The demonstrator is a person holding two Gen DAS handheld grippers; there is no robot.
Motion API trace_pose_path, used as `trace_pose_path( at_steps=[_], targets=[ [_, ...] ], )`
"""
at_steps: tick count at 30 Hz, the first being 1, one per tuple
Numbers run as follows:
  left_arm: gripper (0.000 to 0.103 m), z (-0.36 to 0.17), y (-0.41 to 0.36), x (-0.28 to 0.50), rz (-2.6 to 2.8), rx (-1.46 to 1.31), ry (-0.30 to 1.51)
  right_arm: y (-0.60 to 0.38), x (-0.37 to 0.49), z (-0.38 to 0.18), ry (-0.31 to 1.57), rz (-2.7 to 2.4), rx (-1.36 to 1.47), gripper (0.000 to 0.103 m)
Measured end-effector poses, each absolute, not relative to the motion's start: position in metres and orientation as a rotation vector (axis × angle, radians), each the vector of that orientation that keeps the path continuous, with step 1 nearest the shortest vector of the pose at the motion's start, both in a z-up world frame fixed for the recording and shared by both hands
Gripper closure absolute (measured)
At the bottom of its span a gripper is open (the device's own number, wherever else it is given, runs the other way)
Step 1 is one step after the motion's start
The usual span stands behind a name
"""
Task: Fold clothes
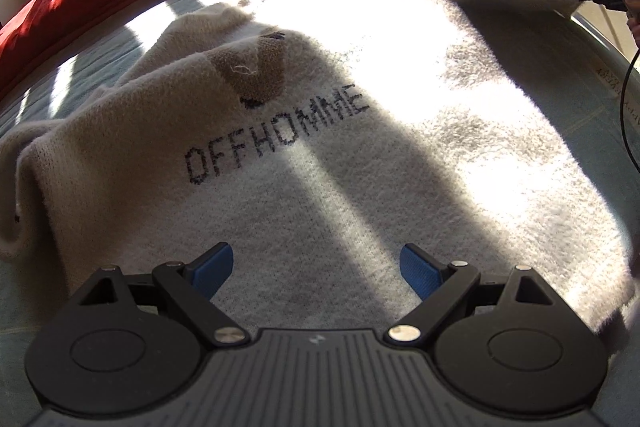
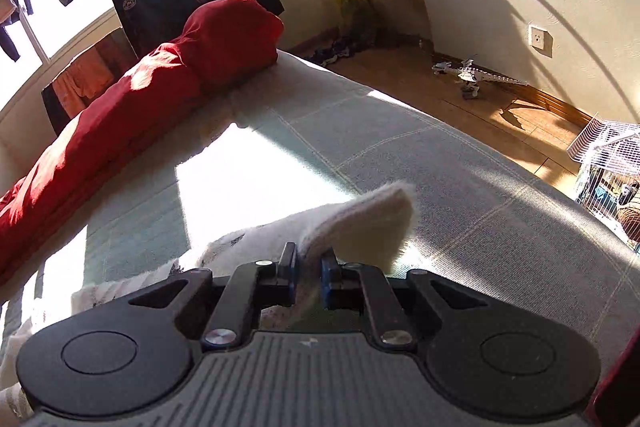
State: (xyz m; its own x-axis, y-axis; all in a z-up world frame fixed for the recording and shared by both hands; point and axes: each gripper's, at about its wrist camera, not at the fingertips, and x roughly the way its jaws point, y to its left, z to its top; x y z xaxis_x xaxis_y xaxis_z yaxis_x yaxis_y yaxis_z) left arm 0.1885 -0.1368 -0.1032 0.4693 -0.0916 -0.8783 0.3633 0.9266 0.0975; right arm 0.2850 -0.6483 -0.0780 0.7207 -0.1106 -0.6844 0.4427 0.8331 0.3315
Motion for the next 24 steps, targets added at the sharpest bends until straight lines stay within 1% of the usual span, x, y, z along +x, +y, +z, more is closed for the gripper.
trace_pose_path(
  at_steps=[2, 3, 5, 7, 9, 11, 14, 15, 16, 18, 24],
  targets=[
    [0.012, -0.103, -0.139, 0.186, -0.291, 0.294, 1.05, -0.648, 0.293, -0.095, 0.748, -0.347, 0.495, 0.089],
    [0.012, -0.103, -0.139, 0.185, -0.295, 0.298, 1.051, -0.648, 0.296, -0.102, 0.769, -0.362, 0.492, 0.087],
    [0.012, -0.103, -0.141, 0.182, -0.303, 0.311, 1.049, -0.651, 0.297, -0.11, 0.8, -0.369, 0.545, 0.078],
    [0.012, -0.104, -0.144, 0.181, -0.308, 0.327, 1.045, -0.654, 0.293, -0.115, 0.815, -0.365, 0.613, 0.075],
    [0.012, -0.104, -0.146, 0.182, -0.312, 0.336, 1.04, -0.657, 0.285, -0.113, 0.815, -0.369, 0.669, 0.067],
    [0.012, -0.104, -0.148, 0.182, -0.317, 0.34, 1.034, -0.657, 0.278, -0.107, 0.819, -0.375, 0.689, 0.066],
    [0.012, -0.104, -0.152, 0.185, -0.322, 0.341, 1.027, -0.659, 0.274, -0.084, 0.758, -0.384, 0.653, 0.065],
    [0.012, -0.104, -0.153, 0.185, -0.324, 0.341, 1.027, -0.661, 0.275, -0.077, 0.734, -0.39, 0.637, 0.058],
    [0.012, -0.105, -0.154, 0.186, -0.319, 0.341, 1.028, -0.664, 0.278, -0.072, 0.716, -0.407, 0.626, 0.048],
    [0.012, -0.106, -0.155, 0.188, -0.311, 0.35, 1.028, -0.675, 0.285, -0.07, 0.697, -0.463, 0.639, 0.037],
    [0.012, -0.11, -0.155, 0.193, -0.285, 0.389, 1.031, -0.718, 0.286, -0.122, 0.735, -0.498, 1.016, 0.037]
  ],
)
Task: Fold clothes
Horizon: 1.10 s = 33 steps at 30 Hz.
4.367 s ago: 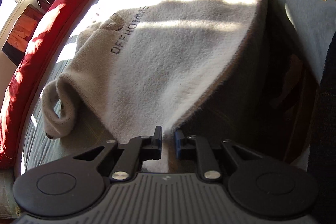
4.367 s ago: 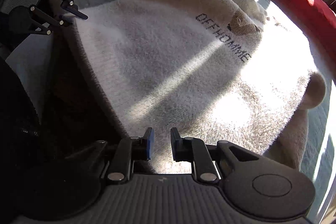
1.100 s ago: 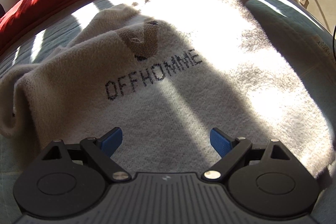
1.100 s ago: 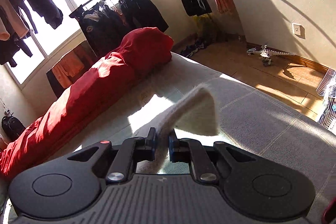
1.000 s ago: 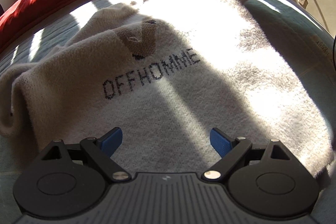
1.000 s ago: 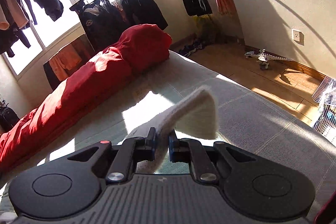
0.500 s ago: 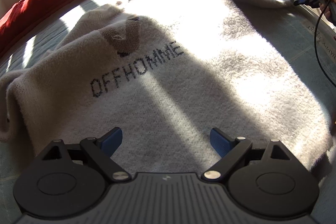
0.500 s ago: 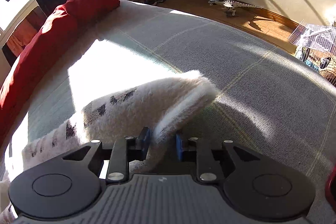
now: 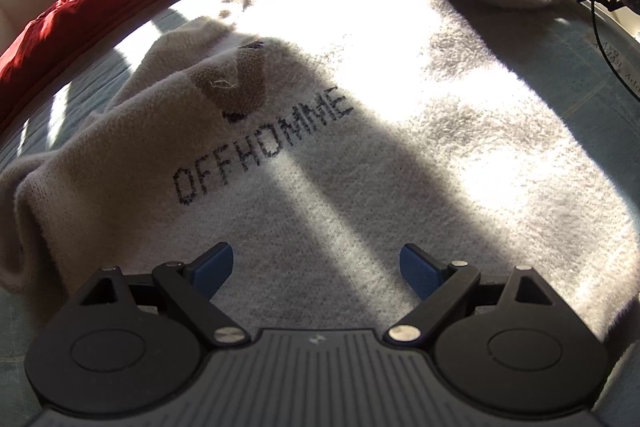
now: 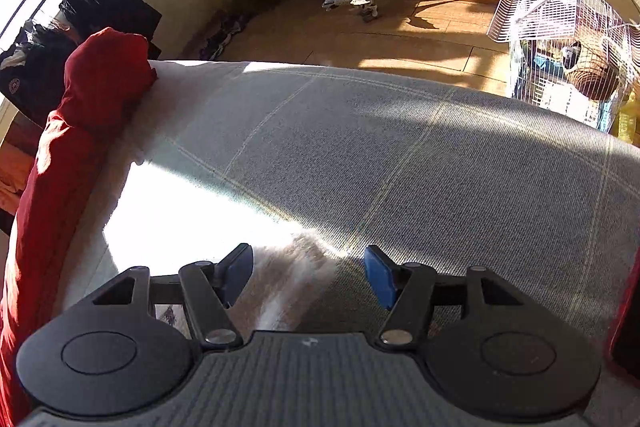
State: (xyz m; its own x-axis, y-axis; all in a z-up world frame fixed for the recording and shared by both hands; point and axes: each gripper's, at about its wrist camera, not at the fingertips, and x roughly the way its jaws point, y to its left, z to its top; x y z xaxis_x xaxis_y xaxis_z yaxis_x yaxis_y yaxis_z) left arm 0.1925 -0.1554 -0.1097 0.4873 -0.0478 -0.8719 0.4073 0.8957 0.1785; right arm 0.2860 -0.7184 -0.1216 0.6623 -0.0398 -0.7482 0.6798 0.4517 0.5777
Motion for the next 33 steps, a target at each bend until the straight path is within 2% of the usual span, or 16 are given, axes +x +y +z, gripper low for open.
trace_pose_path(
  at_steps=[3, 5, 6, 7, 8, 13, 15, 17, 23, 26, 27, 28, 30, 33],
  targets=[
    [0.012, -0.113, -0.155, 0.197, -0.276, 0.383, 1.043, -0.718, 0.289, -0.146, 0.641, -0.3, 1.18, 0.037],
    [0.012, -0.115, -0.157, 0.199, -0.275, 0.38, 1.049, -0.716, 0.299, -0.154, 0.632, -0.263, 1.166, 0.038],
    [0.012, -0.115, -0.157, 0.198, -0.279, 0.382, 1.046, -0.714, 0.302, -0.157, 0.629, -0.255, 1.147, 0.054],
    [0.012, -0.115, -0.158, 0.198, -0.283, 0.385, 1.044, -0.712, 0.305, -0.157, 0.629, -0.258, 1.113, 0.088],
    [0.012, -0.115, -0.158, 0.198, -0.283, 0.388, 1.044, -0.71, 0.308, -0.156, 0.626, -0.264, 1.074, 0.093],
    [0.012, -0.116, -0.159, 0.199, -0.281, 0.391, 1.044, -0.692, 0.304, -0.115, 0.525, -0.295, 0.765, 0.094],
    [0.012, -0.115, -0.16, 0.198, -0.282, 0.391, 1.04, -0.688, 0.307, -0.105, 0.541, -0.341, 0.674, 0.093],
    [0.012, -0.113, -0.161, 0.197, -0.286, 0.392, 1.034, -0.686, 0.31, -0.1, 0.603, -0.414, 0.614, 0.082],
    [0.012, -0.105, -0.16, 0.19, -0.302, 0.383, 1.002, -0.668, 0.294, -0.086, 0.693, -0.406, 0.69, 0.073],
    [0.012, -0.101, -0.158, 0.187, -0.317, 0.375, 0.985, -0.621, 0.287, -0.067, 0.742, -0.248, 0.632, 0.07],
    [0.012, -0.1, -0.158, 0.186, -0.326, 0.374, 0.98, -0.605, 0.285, -0.061, 0.757, -0.196, 0.612, 0.067],
    [0.012, -0.1, -0.157, 0.186, -0.332, 0.379, 0.969, -0.59, 0.283, -0.054, 0.773, -0.143, 0.592, 0.057],
    [0.012, -0.098, -0.153, 0.188, -0.34, 0.376, 0.955, -0.548, 0.283, -0.045, 0.825, -0.011, 0.55, 0.049],
    [0.012, -0.097, -0.144, 0.196, -0.347, 0.356, 0.947, -0.487, 0.288, -0.037, 0.881, 0.166, 0.52, 0.048]
  ],
)
